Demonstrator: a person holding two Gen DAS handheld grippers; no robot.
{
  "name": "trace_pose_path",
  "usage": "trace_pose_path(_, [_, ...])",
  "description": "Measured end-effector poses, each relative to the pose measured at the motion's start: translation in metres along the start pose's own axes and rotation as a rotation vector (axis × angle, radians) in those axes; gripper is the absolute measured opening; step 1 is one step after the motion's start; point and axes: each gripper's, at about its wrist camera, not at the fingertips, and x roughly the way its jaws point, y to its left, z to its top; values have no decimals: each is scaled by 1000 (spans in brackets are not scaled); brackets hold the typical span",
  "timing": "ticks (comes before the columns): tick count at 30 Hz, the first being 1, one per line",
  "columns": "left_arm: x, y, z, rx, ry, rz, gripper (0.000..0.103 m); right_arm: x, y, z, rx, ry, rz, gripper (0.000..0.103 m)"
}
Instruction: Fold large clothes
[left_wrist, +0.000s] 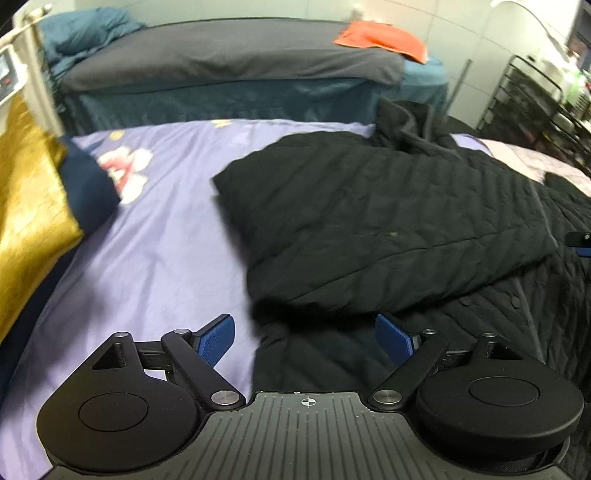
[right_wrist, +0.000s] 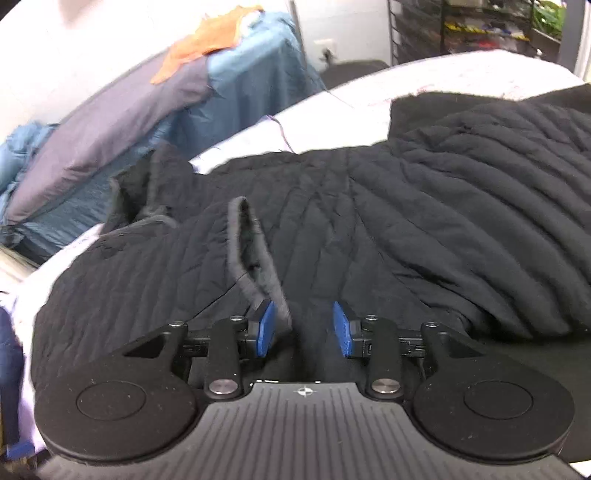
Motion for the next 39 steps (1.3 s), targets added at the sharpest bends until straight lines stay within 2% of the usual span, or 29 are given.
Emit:
trace_pose_path(3, [21,-10,3,40,89,8,103,-9,11,-15,-100,-32,21,40])
trace_pose_path(5, [38,-13,0,60,163,30,103,-7,21,-27,-170,-15,32,41])
trace_pose_path(8, [55,-14,-8,69,236,47,103,7,35,-43,-227,43,6,53])
trace_pose_path(10, [61,-8,-11,33,260,37,103,16,42,-53,-243,66,-23,58])
trace_pose_path(14, [82,10,-20,-102,346,17,103,38,53,-70,-310,108,-93,70])
trace_pose_path(15, [83,10,-20,-93,342,17,103,41,57,-73,-343,112,-107,75])
trace_pose_path(18, [85,1,-18,-30,345,44,103,53,72,-82,-439,130,-175,79])
trace_pose_path(25, [88,-12,-26,0,301,57,103,71,89,-92,-504,136,-281,90])
trace_pose_path(27, [86,-11,-27,7,288,57,103,72,87,-93,-513,141,-325,103])
trace_pose_path(31, [83,-4,-25,-16,317,40,103,77,88,-95,-518,148,-354,103])
trace_pose_path(33, [77,1,-26,-57,316,39,103,76,89,-97,-519,145,-359,103])
trace_pose_path(37, [57,6,-32,-92,269,58,103,66,90,-94,-519,169,-352,102])
trace_pose_path(39, [43,3,-33,-69,234,77,103,53,89,-91,-505,131,-332,102])
